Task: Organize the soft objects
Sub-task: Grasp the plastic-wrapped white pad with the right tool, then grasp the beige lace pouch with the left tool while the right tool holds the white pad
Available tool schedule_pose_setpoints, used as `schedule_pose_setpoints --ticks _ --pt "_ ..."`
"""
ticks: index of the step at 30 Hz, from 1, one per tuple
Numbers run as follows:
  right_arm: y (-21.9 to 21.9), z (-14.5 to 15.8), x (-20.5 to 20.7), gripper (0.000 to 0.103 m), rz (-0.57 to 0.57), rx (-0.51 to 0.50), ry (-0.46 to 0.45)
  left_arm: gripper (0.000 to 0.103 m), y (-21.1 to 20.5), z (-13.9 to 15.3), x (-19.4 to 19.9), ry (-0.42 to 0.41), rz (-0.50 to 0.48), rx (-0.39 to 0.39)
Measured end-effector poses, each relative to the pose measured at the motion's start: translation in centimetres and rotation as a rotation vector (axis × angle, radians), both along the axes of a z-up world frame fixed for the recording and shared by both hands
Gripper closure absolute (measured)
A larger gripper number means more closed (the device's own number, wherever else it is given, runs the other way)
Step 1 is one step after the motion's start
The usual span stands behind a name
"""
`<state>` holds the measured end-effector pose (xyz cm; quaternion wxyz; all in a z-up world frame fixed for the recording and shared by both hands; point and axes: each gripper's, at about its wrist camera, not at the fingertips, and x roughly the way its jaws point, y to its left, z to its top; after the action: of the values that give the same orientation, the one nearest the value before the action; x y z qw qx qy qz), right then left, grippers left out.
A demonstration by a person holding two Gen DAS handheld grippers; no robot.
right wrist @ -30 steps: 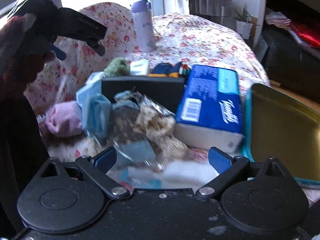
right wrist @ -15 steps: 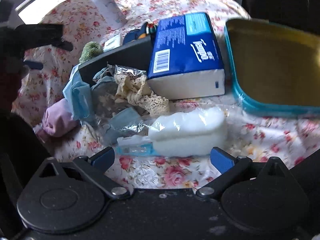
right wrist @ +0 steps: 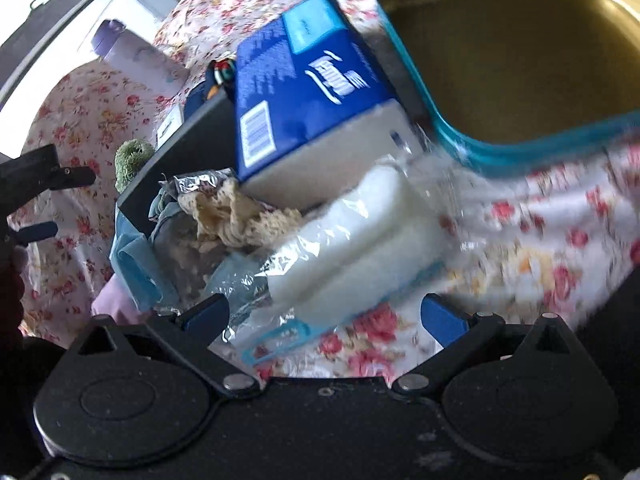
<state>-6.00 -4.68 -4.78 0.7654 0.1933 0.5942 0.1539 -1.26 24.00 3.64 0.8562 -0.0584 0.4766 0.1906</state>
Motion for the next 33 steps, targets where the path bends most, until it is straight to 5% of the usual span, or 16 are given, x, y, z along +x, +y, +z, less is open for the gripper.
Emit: schedule_pose_setpoints --ticks 9,11,14,20,28,33 --pt "-0.9 -0.9 1.6 0.000 -0.102 0.118 0.037 0.007 -1.6 0.9 -1.0 -0.043 -0.030 -0.014" --pt "-0.8 -0.7 1.7 0.027 -0.088 0.101 0.021 0.007 -2.2 1.1 -1.1 -0.052 -0.041 -0.006" --pt "-1.0 -0.7 1.8 0.046 -0.047 0.099 0.014 0.007 -3.2 1.2 -1.2 -0.055 -0.066 0.000" --pt "-2.6 0.2 0.4 0.049 -0.009 0.091 0.004 0.007 -5.1 1.2 -1.3 -0.052 -0.120 0.038" --pt "-5.5 3.7 -1.5 0.049 0.027 0.008 -0.092 0.007 -8.7 0.1 -1.8 -0.030 -0.239 -0.021" --pt "-7.2 5.3 -1.7 0.049 0.023 -0.056 -0.180 0.007 -12.3 -0.9 -2.4 0.001 -0.361 0.040"
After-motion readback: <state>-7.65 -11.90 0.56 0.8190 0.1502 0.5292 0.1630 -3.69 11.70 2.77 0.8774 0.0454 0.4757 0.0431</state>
